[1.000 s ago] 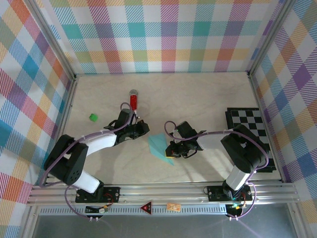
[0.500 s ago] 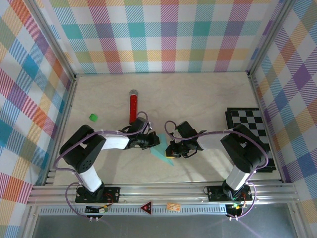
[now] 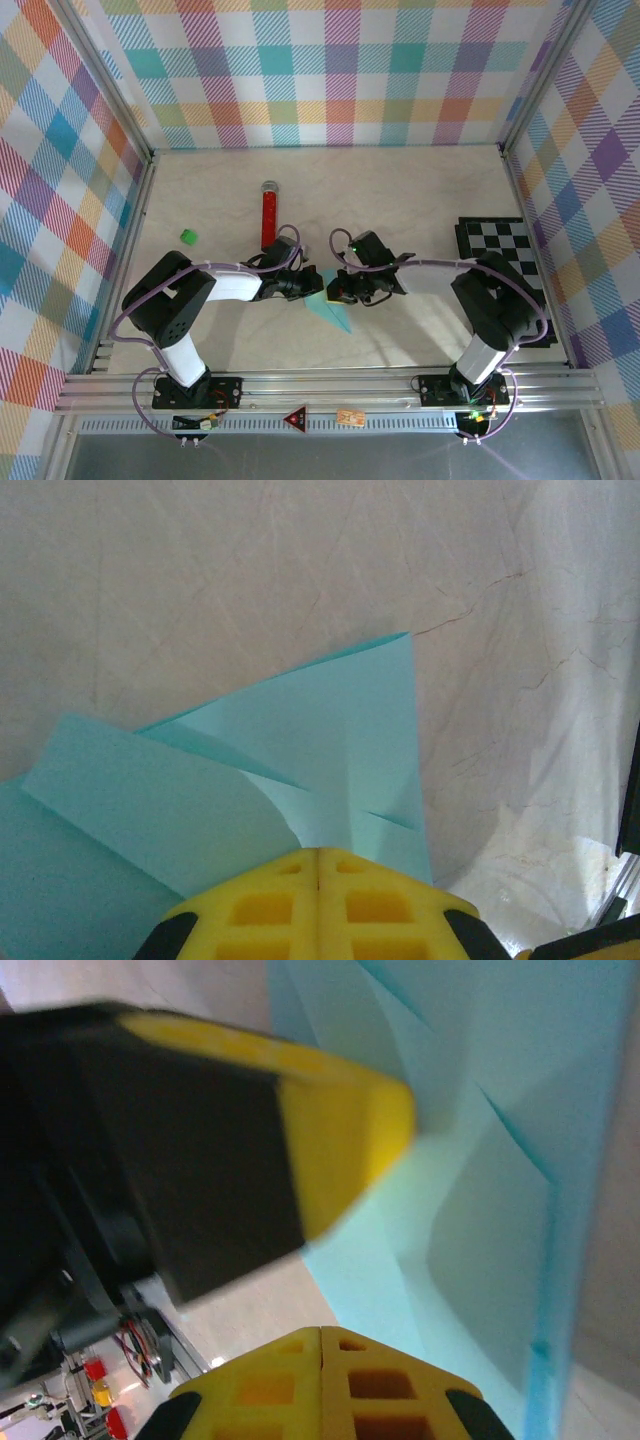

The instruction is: Fold a paper plane with a square sheet of paper (pick it up from the middle)

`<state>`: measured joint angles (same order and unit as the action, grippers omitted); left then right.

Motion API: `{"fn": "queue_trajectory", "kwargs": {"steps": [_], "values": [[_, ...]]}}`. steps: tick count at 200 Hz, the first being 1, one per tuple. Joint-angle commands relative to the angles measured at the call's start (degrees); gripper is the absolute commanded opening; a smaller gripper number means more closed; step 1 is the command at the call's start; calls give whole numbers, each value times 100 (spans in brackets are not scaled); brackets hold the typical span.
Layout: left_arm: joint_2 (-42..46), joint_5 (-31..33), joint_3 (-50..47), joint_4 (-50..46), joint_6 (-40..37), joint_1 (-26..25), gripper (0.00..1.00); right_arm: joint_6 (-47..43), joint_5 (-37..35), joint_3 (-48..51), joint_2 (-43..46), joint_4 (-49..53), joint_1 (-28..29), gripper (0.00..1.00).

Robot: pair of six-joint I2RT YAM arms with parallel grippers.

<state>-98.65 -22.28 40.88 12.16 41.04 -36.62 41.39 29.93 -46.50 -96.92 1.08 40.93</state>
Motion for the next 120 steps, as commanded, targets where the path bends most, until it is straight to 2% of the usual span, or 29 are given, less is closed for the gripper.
{"fn": "queue_trajectory", "kwargs": {"steps": [1,27,120], "values": [[-212,286,-19,-370,-96,6,6,137,-77,-132,-474,-97,116,1],[-192,349,-35,-434,-116,6,5,115,-275,144,-647,23,134,2],[-277,398,-50,-462,-121,59,5,-151,-154,1453,578,207,144,5]]}}
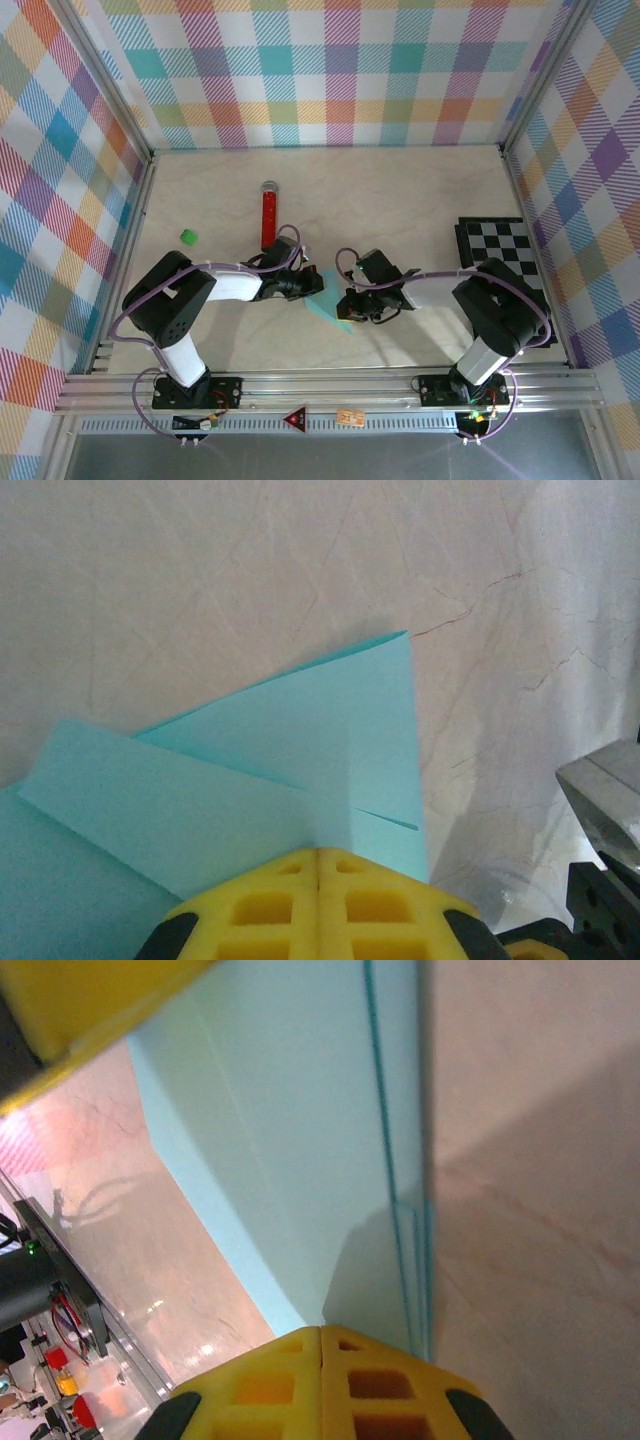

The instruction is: Fold a paper plane with a square sheet of paper (pick it up from the middle)

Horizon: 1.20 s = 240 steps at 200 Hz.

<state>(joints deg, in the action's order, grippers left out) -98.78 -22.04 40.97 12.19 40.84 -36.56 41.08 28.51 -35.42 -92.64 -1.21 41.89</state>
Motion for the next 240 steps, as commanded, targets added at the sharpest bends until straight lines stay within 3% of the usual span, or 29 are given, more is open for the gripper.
{"fn": "queue_trajectory", "kwargs": {"steps": [1,31,68,110,146,188,240], "values": [[-264,375,-56,-468,-102,57,5,-115,-12,361,163,428,43,5],[-264,359,-63,-471,-111,52,5,-49,-91,598,564,499,40,6],[-256,350,-73,-425,-94,52,5,5,127,187,1020,512,43,7],[-251,332,-54,-420,-87,52,5,48,84,-271,326,380,37,10],[-235,415,-70,-465,-76,52,5,194,286,115,-189,36,47,10],[-241,499,-105,-447,-77,56,4,378,385,1254,562,-358,69,10],[-295,434,-160,-270,21,61,4,-1,13,1365,1489,802,74,7]]}}
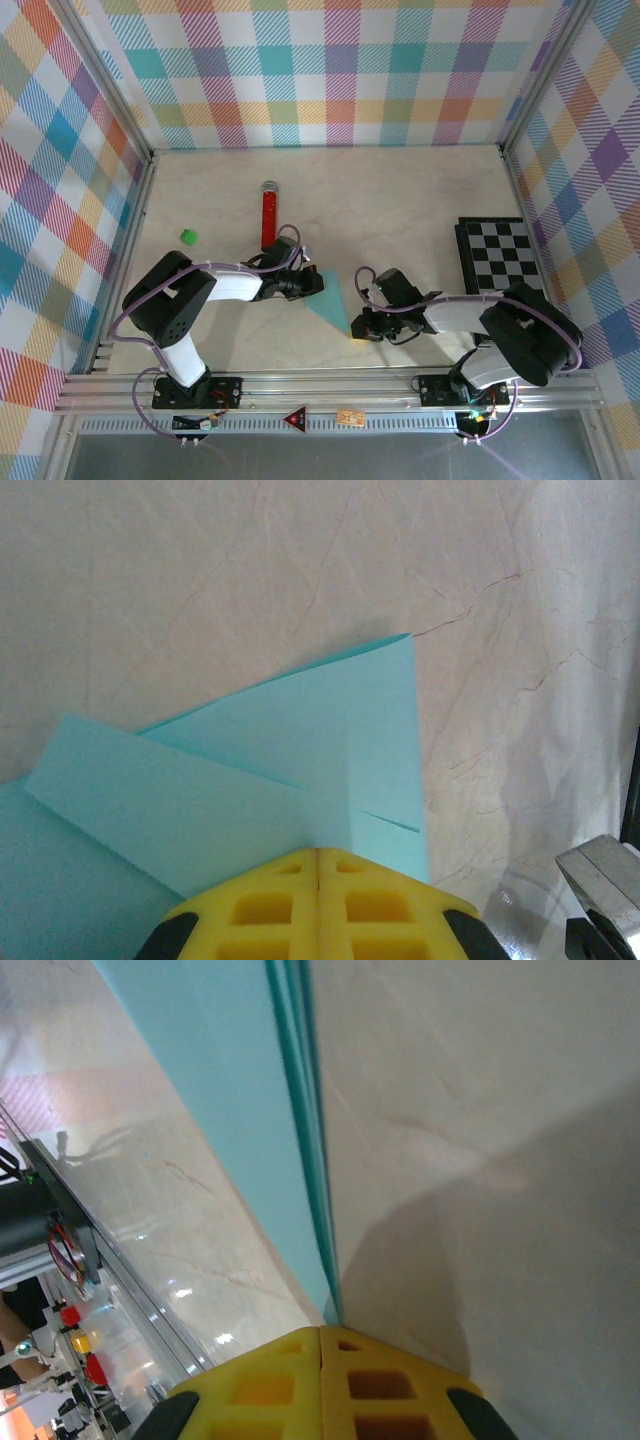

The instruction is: Fold a paper plane with a square sheet of paper (pick it up from the middle)

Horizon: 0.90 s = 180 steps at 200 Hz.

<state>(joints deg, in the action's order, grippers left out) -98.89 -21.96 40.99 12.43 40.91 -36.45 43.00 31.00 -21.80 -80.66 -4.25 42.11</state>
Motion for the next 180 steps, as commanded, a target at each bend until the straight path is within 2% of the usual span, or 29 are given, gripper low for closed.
{"fn": "queue_trajectory", "kwargs": {"steps": [1,28,45,67,113,146,180], "values": [[-282,423,-162,-294,18,50,3,-204,-240,-11,312,1135,52,7],[-258,377,-171,-284,12,50,3,-190,-583,-459,814,1398,52,8],[-236,354,-182,-267,11,50,4,-152,-802,-742,759,1252,34,8],[-228,319,-179,-258,14,50,4,-60,-754,-1273,128,987,8,9],[-196,297,-144,-304,9,51,4,329,-95,-2293,-1414,324,-10,10],[-166,287,-62,-365,-29,59,4,192,-349,-2179,-1952,659,-29,8],[4,138,95,-385,43,38,6,75,-489,-1351,-1603,758,-28,3]]}}
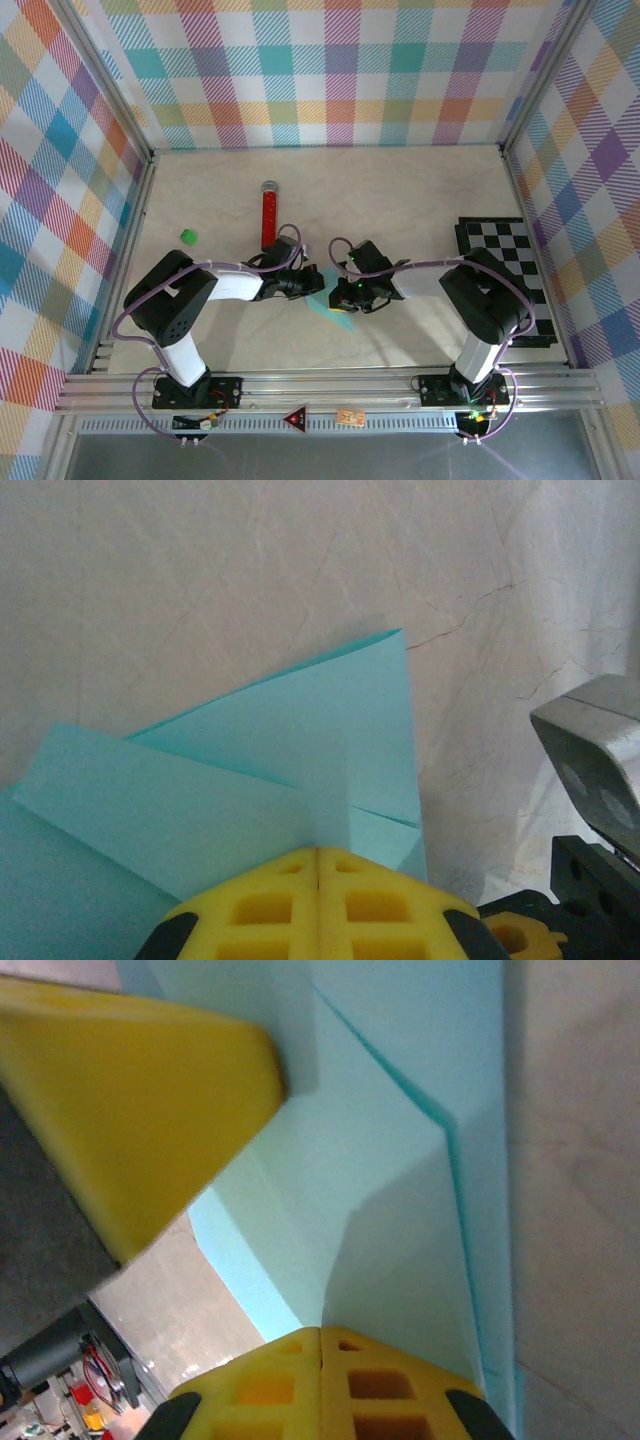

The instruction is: Fold a paper plane with a square sheet of paper (pick it up from the middle)

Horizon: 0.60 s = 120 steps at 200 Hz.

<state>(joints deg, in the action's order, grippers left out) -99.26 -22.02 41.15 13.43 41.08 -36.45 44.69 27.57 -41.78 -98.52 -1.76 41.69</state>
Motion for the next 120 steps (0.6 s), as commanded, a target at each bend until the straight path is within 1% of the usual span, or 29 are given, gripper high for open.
{"fn": "queue_trajectory", "kwargs": {"steps": [1,28,40,61,85,102,120], "values": [[53,136,88,-484,28,35,6,-97,-146,677,201,514,9,3],[532,204,287,-656,88,-96,16,-109,-186,1219,565,503,10,1],[698,216,306,-673,132,-148,18,-79,-182,1326,700,456,-3,1],[833,198,270,-659,177,-351,17,-56,-201,1348,789,429,-27,1],[669,42,219,-481,231,-671,16,-48,-172,1274,686,391,-38,1],[528,48,149,-462,285,-731,14,-6,-156,1260,625,341,-38,1],[413,99,-35,-220,352,-730,13,63,-160,1269,593,275,-38,1]]}}
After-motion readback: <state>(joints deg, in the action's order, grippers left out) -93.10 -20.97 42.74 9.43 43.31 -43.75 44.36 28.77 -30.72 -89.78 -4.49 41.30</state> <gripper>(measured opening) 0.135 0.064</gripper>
